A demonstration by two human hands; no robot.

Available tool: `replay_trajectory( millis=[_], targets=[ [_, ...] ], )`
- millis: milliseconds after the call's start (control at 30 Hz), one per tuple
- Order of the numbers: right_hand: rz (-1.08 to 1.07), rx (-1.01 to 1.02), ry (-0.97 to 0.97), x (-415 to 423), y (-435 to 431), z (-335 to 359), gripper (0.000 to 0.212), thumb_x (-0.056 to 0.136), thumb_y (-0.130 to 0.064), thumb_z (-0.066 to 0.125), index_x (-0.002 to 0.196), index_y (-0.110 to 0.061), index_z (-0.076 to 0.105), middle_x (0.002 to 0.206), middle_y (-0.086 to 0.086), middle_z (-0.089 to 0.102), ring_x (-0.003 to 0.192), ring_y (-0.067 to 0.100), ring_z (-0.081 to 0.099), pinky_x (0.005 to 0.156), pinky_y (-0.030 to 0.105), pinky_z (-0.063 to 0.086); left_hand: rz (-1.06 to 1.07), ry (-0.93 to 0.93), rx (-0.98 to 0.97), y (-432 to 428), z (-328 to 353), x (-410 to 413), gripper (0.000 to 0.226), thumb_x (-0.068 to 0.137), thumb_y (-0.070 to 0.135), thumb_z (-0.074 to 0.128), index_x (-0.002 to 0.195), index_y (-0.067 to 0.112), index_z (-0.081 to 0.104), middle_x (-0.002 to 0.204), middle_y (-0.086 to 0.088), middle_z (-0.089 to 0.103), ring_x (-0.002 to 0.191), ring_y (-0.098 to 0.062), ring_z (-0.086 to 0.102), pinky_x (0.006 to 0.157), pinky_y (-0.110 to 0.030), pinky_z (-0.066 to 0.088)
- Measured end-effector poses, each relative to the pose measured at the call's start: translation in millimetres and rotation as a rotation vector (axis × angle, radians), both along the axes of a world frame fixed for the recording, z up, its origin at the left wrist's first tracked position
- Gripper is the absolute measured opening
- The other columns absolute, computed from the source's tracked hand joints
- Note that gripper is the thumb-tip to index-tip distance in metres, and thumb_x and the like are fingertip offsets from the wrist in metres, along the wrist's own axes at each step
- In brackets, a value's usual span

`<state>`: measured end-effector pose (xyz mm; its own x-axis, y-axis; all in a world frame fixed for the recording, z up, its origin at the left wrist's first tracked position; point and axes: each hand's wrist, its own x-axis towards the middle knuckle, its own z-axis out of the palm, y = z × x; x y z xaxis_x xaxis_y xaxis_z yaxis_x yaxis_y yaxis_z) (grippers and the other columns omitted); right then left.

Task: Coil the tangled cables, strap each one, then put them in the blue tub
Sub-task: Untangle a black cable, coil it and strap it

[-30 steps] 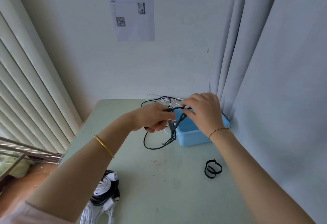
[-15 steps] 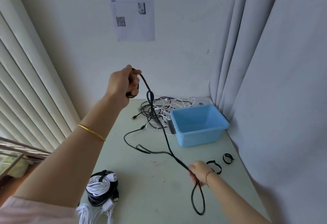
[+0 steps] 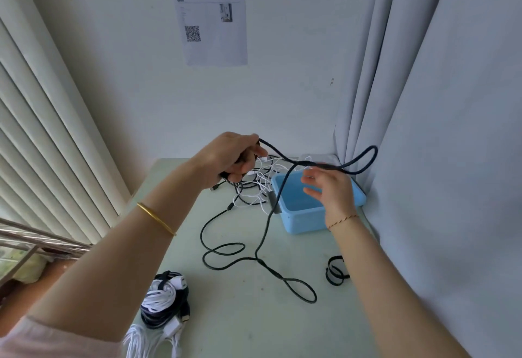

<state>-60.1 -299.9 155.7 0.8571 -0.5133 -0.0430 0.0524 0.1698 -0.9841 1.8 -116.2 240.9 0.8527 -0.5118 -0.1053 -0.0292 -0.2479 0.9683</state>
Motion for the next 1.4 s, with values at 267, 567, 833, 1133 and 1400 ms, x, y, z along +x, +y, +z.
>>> replay_trajectory(
  millis=[267,567,833,1133,1400],
  targets=[
    [0.365,0.422,0.107,-1,17,-1,0.026,0.095,-0.036,0.048,0.108,-0.013,0.053,0.111,0.01,0.066,0.111,0.021,0.058,0.103,0.041,0.036,-0.024,0.24,-0.087,0,-6,-1,0.041,0.102,0.023,0.03,0.087,-0.001,0.06,0.038,0.001,0.035,0.027,-0.008,0.016,0.031,-0.014,0.019],
    [0.445,0.339,-0.016,0,27,-31,0.034,0.101,-0.028,0.039,0.071,-0.014,0.048,0.057,-0.007,0.038,0.041,0.004,0.025,0.04,0.016,0.023,0.064,0.465,-0.59,2,-7,6,0.04,0.103,0.025,0.027,0.083,0.006,0.055,0.038,0.006,0.038,0.023,-0.005,0.023,0.028,-0.014,0.017],
    [0.194,-0.155,0.844,-23,-8,-150,0.036,0.098,-0.02,0.037,0.065,-0.012,0.047,0.053,0.005,0.037,0.041,0.018,0.035,0.042,0.018,0.028,0.221,0.173,-0.698,7,13,11,0.038,0.103,0.022,0.027,0.087,0.004,0.056,0.038,0.004,0.04,0.029,-0.006,0.02,0.031,-0.017,0.021],
    [-0.001,-0.608,0.332,3,-2,-87,0.037,0.092,-0.005,0.042,0.061,-0.022,0.034,0.065,-0.003,0.04,0.068,0.02,0.042,0.058,0.029,0.028,0.046,0.189,-0.396,1,0,0,0.041,0.103,0.021,0.028,0.086,0.002,0.06,0.04,0.001,0.04,0.029,-0.006,0.018,0.032,-0.015,0.02],
    [0.241,-0.309,-0.124,3,39,-21,0.015,0.097,-0.016,0.049,0.087,-0.018,0.061,0.072,0.003,0.059,0.074,0.017,0.062,0.073,0.025,0.049,-0.098,0.406,-0.459,-10,-14,-11,0.041,0.102,0.024,0.027,0.088,0.003,0.059,0.04,0.003,0.039,0.025,-0.004,0.02,0.03,-0.014,0.017]
  ],
)
